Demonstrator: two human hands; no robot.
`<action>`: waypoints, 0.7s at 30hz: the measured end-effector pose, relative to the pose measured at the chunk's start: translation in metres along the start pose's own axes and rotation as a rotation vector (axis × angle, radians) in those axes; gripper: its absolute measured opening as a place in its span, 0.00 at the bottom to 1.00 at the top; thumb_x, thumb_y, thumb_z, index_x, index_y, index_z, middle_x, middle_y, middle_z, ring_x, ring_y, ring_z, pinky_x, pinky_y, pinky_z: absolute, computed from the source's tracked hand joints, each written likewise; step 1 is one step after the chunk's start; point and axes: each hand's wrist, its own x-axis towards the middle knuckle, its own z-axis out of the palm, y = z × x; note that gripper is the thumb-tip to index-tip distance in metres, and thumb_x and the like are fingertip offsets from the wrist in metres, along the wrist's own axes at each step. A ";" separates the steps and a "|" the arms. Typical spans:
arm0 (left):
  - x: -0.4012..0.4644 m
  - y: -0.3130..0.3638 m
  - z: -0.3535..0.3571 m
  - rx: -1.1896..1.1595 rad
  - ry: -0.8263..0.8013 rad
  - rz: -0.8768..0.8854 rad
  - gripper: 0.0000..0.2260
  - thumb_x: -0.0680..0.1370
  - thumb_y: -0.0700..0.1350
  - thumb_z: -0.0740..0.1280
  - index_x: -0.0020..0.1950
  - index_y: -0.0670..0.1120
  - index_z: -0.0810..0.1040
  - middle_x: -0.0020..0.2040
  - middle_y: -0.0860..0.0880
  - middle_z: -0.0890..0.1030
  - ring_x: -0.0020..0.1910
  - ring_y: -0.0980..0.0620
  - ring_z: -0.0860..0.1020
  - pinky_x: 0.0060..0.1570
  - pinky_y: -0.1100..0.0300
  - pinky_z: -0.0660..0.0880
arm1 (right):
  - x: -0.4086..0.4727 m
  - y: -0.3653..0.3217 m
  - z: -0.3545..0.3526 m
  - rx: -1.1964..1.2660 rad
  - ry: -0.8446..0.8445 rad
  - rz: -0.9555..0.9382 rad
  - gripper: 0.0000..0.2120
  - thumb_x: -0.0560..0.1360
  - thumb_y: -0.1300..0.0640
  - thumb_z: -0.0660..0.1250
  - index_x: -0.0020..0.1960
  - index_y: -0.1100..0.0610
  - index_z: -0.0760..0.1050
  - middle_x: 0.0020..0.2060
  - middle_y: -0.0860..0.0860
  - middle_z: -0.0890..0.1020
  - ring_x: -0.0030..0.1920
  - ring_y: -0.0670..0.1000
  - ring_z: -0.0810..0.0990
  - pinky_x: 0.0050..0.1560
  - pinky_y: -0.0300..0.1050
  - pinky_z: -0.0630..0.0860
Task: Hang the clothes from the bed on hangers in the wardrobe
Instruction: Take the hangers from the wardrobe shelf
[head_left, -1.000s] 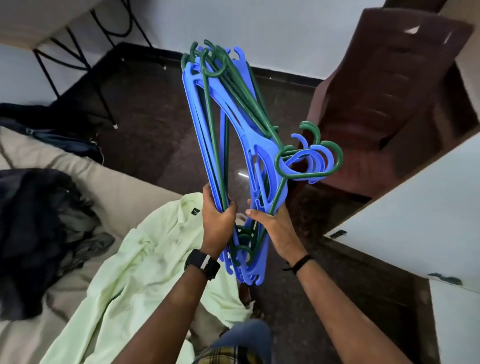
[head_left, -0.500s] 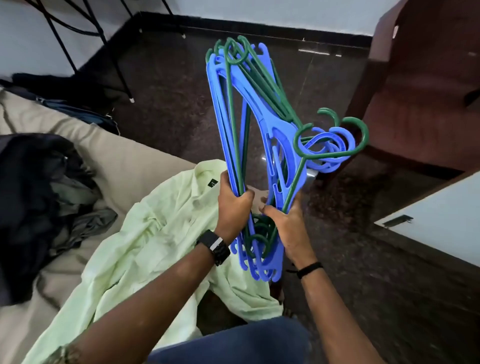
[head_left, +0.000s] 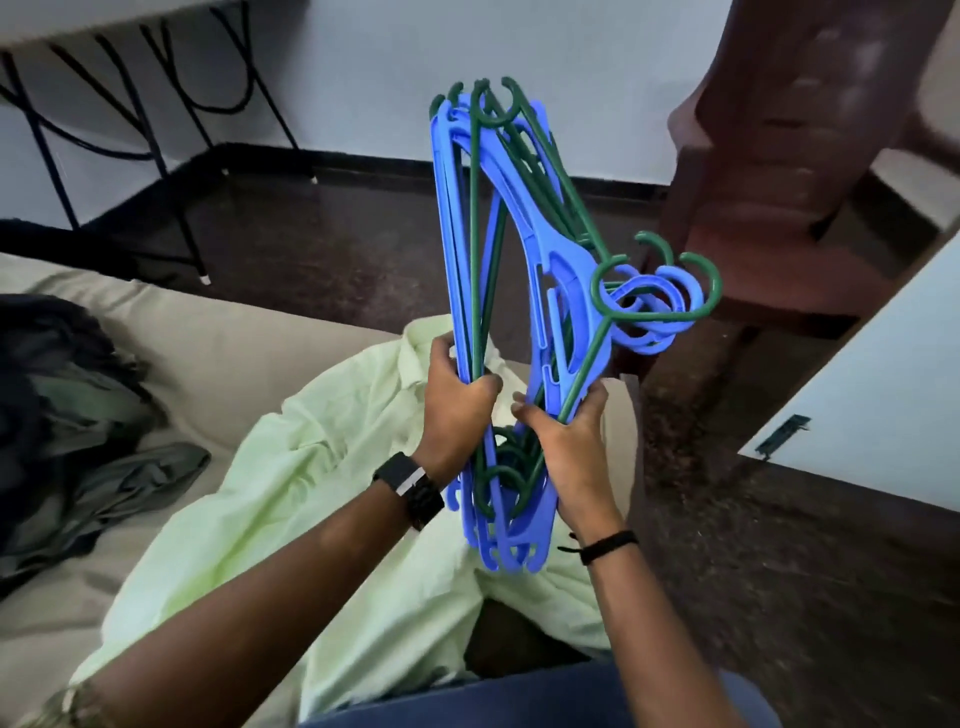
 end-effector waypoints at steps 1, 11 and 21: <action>-0.004 0.003 -0.020 -0.010 -0.013 0.017 0.17 0.71 0.31 0.63 0.56 0.45 0.69 0.30 0.58 0.73 0.26 0.62 0.71 0.30 0.66 0.70 | -0.013 0.000 0.015 0.028 0.001 -0.013 0.26 0.72 0.67 0.71 0.64 0.54 0.62 0.49 0.53 0.81 0.41 0.47 0.82 0.38 0.38 0.79; -0.001 0.047 -0.265 -0.065 0.184 0.214 0.24 0.73 0.40 0.70 0.65 0.50 0.65 0.36 0.63 0.79 0.33 0.67 0.77 0.38 0.70 0.73 | -0.090 0.006 0.236 0.314 -0.485 0.121 0.22 0.72 0.74 0.64 0.65 0.67 0.66 0.47 0.62 0.73 0.48 0.60 0.73 0.53 0.60 0.73; 0.001 0.017 -0.493 -0.121 0.603 0.133 0.17 0.69 0.48 0.70 0.55 0.49 0.72 0.39 0.57 0.78 0.35 0.61 0.75 0.38 0.64 0.72 | -0.155 0.047 0.442 0.061 -0.785 0.100 0.20 0.71 0.73 0.67 0.62 0.64 0.72 0.45 0.52 0.80 0.47 0.53 0.78 0.54 0.51 0.77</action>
